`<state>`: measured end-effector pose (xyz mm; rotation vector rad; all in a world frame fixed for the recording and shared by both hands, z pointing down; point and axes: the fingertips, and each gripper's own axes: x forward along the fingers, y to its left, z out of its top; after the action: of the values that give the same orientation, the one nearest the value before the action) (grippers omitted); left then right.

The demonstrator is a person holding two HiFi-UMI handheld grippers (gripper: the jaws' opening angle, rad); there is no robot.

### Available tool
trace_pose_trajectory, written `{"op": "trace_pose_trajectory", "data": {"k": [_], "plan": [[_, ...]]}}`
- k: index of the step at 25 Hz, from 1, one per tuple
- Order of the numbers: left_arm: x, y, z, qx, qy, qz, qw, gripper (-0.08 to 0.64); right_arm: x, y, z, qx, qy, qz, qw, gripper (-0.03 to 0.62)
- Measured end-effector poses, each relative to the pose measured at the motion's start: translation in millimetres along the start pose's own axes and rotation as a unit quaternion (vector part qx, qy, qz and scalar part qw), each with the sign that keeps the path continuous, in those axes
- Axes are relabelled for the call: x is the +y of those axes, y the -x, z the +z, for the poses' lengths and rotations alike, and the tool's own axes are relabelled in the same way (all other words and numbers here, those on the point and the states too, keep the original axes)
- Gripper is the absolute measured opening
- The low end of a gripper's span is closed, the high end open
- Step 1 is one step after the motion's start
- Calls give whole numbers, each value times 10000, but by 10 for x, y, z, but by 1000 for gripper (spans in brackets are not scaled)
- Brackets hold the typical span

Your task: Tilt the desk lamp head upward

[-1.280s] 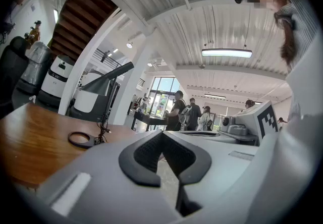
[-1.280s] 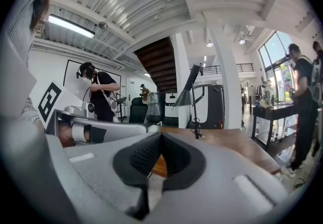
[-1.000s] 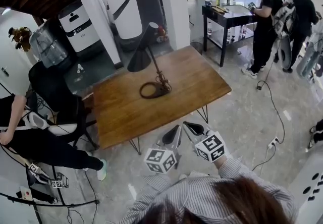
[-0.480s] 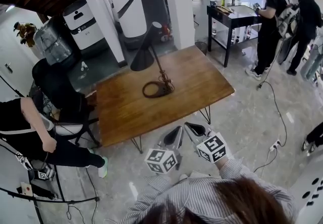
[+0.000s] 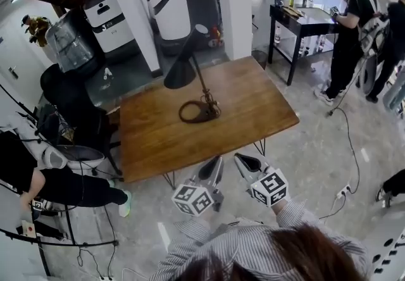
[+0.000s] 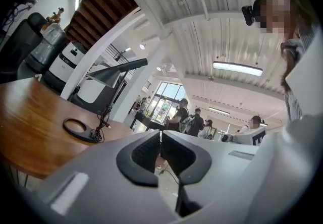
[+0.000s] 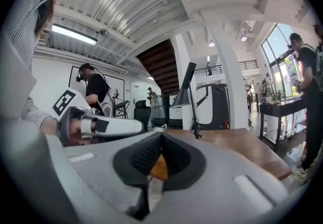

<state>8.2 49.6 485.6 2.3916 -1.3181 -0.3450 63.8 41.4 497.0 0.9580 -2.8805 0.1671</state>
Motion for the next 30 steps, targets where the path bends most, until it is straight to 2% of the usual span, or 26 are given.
{"op": "trace_pose_trajectory", "data": {"k": [3, 7, 15, 19, 24, 30], "plan": [[149, -121, 68, -187, 181, 55, 9996, 6, -131, -54, -78, 88, -18, 60, 9999, 0], [394, -316, 195, -324, 227, 53, 9992, 5, -295, -258, -102, 207, 92, 100, 9997, 1], [1153, -787, 561, -320, 129, 111, 9993, 11, -711, -1161, 45, 189, 261, -138, 9994, 18], [1546, -1065, 780, -313, 445, -148, 9984, 35, -994, -1754, 229, 194, 499, -393, 9978, 34], [1990, -1362, 983, -335, 663, -371, 9965, 91, -1340, -2375, 353, 168, 651, -582, 9960, 35], [2324, -1529, 1207, -881, 1181, -285, 9887, 109, -1613, -2744, 326, 400, 864, -709, 9929, 37]]}}
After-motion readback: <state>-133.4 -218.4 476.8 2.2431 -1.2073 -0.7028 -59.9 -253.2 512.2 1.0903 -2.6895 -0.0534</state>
